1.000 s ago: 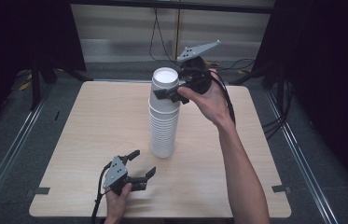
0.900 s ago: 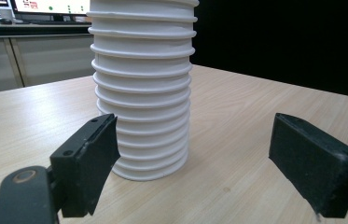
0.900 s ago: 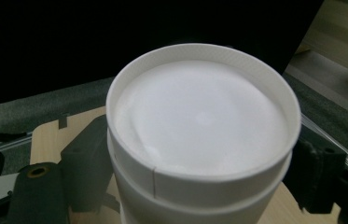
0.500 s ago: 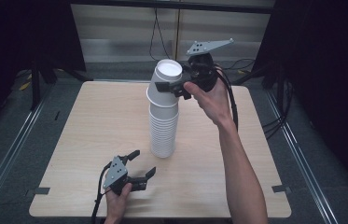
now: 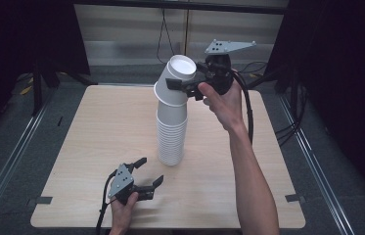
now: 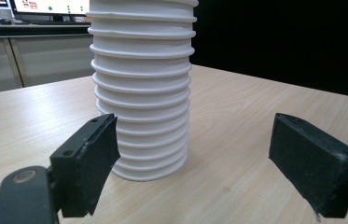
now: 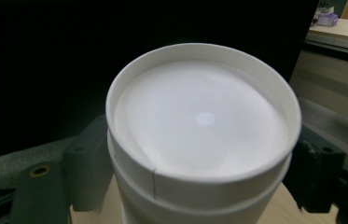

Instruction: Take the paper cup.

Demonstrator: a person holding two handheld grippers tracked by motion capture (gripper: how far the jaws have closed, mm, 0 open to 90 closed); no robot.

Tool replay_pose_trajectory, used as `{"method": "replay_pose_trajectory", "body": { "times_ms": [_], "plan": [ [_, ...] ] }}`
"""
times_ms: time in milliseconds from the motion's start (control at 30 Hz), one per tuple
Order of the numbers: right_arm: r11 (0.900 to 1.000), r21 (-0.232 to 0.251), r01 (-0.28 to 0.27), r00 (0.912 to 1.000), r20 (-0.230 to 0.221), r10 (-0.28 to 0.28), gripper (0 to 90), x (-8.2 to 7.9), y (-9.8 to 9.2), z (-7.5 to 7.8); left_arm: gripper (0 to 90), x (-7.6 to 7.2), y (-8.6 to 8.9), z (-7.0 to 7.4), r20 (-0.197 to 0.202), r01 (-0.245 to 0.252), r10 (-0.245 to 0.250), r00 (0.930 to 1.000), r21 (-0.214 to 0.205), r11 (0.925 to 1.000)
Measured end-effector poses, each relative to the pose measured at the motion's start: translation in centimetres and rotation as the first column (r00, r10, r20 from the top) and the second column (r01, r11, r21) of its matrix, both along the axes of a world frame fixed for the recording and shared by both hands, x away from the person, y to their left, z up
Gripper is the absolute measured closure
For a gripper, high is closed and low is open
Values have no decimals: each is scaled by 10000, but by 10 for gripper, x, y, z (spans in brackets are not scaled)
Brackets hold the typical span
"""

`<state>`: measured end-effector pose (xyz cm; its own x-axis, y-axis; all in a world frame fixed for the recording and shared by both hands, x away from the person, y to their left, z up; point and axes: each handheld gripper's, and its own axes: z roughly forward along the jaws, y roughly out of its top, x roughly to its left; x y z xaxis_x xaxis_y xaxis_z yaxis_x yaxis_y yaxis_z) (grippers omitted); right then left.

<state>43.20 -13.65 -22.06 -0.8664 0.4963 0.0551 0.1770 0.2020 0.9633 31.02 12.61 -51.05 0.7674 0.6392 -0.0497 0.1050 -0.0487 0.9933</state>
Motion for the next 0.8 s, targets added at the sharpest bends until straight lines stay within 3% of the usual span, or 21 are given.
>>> {"method": "replay_pose_trajectory", "body": {
  "times_ms": [800],
  "plan": [
    [9929, 1186, 120, 9989, 433, -173, 216, -11, -17, 1, 156, 1, 0, 0, -88, 24, -24, 10000, -29, 10000]
  ]
}}
